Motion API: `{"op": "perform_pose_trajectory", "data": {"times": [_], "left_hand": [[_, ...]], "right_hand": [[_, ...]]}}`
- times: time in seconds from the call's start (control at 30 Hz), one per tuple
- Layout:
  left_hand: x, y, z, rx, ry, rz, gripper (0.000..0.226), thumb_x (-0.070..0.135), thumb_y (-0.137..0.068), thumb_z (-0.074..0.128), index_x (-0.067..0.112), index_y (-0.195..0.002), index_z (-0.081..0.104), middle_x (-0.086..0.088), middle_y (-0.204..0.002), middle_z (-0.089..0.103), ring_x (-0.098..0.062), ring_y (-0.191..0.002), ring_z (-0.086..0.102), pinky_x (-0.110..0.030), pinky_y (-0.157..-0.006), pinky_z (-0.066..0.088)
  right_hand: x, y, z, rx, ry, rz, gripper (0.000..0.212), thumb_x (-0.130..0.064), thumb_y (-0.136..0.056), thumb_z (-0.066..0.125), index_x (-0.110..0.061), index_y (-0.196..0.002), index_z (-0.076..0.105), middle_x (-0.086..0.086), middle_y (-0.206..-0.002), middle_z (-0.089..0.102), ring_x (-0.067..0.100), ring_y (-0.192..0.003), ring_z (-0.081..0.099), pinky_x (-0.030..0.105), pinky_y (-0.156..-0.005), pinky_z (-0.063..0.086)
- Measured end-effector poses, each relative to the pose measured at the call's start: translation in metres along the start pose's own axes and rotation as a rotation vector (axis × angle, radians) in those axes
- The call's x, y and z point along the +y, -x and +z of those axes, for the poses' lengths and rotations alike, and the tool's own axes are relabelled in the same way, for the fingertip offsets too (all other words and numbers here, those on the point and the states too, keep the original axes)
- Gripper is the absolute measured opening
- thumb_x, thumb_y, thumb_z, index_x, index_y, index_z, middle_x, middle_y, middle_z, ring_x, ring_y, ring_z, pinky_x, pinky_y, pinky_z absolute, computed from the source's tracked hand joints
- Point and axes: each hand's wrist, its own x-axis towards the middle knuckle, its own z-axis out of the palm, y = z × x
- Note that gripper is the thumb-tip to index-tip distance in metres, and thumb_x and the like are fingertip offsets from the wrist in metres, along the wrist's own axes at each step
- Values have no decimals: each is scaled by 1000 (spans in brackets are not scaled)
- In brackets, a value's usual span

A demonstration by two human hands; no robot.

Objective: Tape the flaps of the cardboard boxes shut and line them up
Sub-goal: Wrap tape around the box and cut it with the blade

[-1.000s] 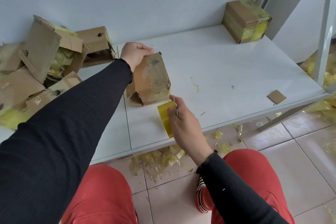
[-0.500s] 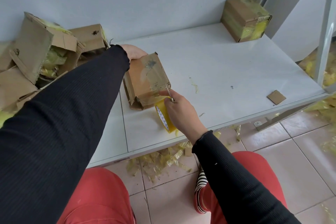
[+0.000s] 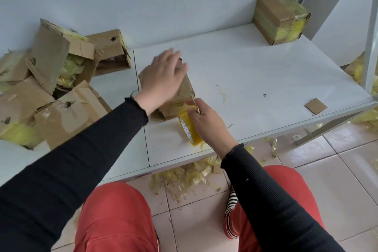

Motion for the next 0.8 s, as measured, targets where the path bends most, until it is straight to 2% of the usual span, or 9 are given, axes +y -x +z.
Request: {"op": "perform_pose_trajectory", "data": {"times": [0.1,0.23,0.37,0.53,0.6,0.63,0.7,0.77,0.8], "left_hand": [[-5,29,14,-180,-124,-3,82,69,-103,25,15,-164,18,-5,-173,9,-19,-160,4,-44,-128,-2],[-40,48,7,-160,24,122,87,78,-93,44,24,-159,26,-5,-173,6,-18,-160,2,-41,-127,4],[-70,53,1,-283,-216,211,100,87,-86,41,37,-165,6,0,-173,-8,-13,-158,-14,-42,-128,-1],[-60,41,-11,-214,-162,176,72,67,-97,47,44,-161,23,6,-172,15,-15,-158,11,-41,-127,16],[-53,32,-26,-240,-35,117,61,63,-99,52,47,-156,36,13,-164,34,-14,-150,31,-33,-120,29],[-49,26,-36,-285,92,69,57,62,-98,54,49,-152,42,19,-156,43,-11,-143,42,-27,-113,35],[-40,17,-54,-410,349,-40,47,57,-98,57,48,-144,53,26,-141,57,-2,-130,54,-19,-104,40],[-39,11,-67,-504,492,-129,30,43,-103,58,43,-133,63,27,-122,70,6,-117,62,-9,-89,44],[-38,11,-72,-524,523,-160,26,38,-105,58,39,-129,66,24,-118,73,6,-112,65,-8,-85,45]], "right_hand": [[2,6,-2,15,-28,19,26,-45,-105,44,-25,-122,44,-7,-87,54,20,-75,55,35,-68,39],[12,22,-5,13,-54,34,28,-53,-104,43,-28,-116,42,-9,-83,60,15,-77,60,34,-63,40],[10,24,-3,23,-41,29,30,-53,-104,41,-25,-117,42,-9,-84,57,17,-76,57,34,-64,39],[-13,28,-15,0,-88,-1,32,-48,-107,41,-20,-122,43,1,-93,64,26,-84,62,40,-71,48],[-27,32,-27,29,-178,-53,31,-44,-108,42,-19,-125,47,4,-100,67,27,-93,66,43,-79,53],[-34,33,-34,37,-246,-82,28,-40,-108,43,-20,-125,50,2,-102,67,19,-93,68,39,-78,54],[-47,32,-46,36,-375,-153,20,-31,-108,47,-22,-125,54,-7,-96,65,-6,-74,63,19,-61,48],[-59,28,-57,29,-432,-211,24,-20,-106,49,-24,-129,56,-10,-93,62,-12,-62,57,7,-54,40],[-64,24,-61,15,-452,-232,31,-16,-105,50,-24,-133,56,-10,-98,62,-11,-67,57,9,-60,43]]}}
